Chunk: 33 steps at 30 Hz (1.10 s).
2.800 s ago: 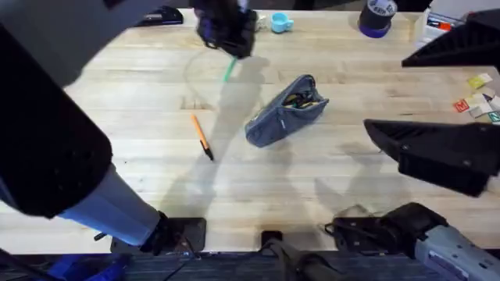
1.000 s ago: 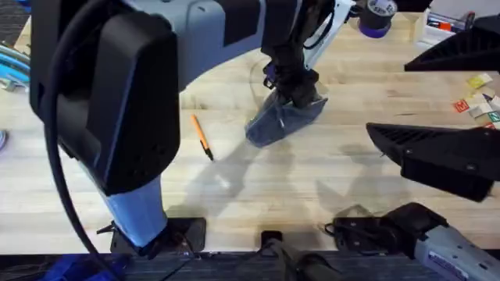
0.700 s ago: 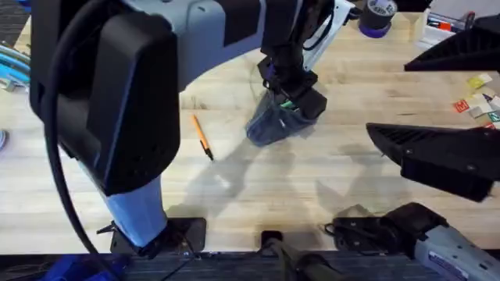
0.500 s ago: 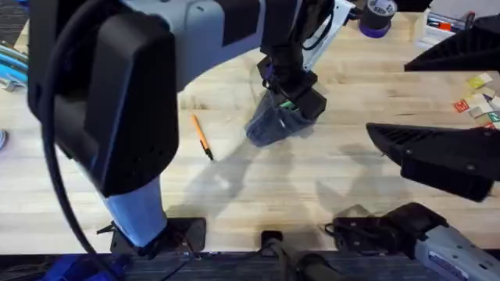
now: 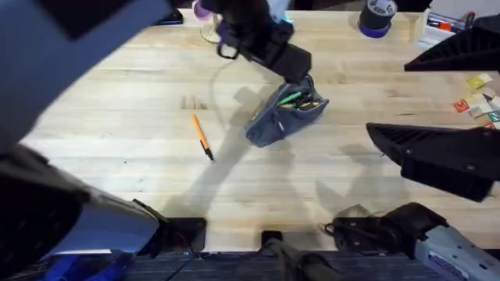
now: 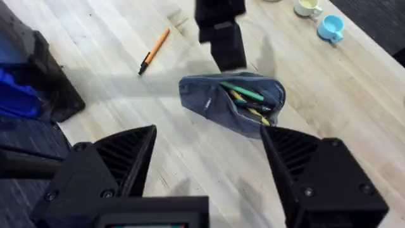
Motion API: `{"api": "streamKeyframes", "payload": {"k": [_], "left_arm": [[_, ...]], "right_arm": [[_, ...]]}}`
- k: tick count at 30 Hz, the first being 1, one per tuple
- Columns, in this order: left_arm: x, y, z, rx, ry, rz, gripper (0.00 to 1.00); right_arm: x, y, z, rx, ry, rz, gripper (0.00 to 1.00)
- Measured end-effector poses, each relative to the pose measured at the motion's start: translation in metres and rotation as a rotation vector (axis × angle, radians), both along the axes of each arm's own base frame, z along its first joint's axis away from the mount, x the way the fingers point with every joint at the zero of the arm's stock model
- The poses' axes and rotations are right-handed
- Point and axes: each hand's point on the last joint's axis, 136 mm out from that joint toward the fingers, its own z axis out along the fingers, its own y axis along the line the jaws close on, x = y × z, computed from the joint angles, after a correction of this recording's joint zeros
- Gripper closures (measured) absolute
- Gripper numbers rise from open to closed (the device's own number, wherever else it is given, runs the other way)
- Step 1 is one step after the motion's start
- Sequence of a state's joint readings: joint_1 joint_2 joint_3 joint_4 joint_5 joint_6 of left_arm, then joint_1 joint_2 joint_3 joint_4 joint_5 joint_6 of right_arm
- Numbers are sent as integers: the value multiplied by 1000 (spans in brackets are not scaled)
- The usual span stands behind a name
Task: Unzip the bag, pick up the pens from the table one at a time and place them inside, then zip the bag closed.
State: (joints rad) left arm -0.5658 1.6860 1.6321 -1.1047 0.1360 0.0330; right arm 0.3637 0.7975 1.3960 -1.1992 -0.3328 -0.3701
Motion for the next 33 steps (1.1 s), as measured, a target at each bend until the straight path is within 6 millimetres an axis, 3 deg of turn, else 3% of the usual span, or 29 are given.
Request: {"api": "streamKeyframes", "payload": {"k": [6, 12, 17, 26, 33], "left_arm": [[-9, 53, 16, 76, 21, 346, 8], [-36, 102, 22, 155, 82, 743, 8], [-40, 120, 17, 193, 79, 912, 9], [-39, 154, -29, 233, 155, 1052, 10], [-38, 152, -79, 192, 225, 993, 10]], "right_arm": [[0, 0, 0, 0, 0, 0, 5], [0, 0, 0, 0, 0, 0, 6], [0, 0, 0, -3, -4, 4, 6], [0, 0, 0, -25, -25, 22, 6], [0, 0, 0, -28, -28, 25, 6]]}}
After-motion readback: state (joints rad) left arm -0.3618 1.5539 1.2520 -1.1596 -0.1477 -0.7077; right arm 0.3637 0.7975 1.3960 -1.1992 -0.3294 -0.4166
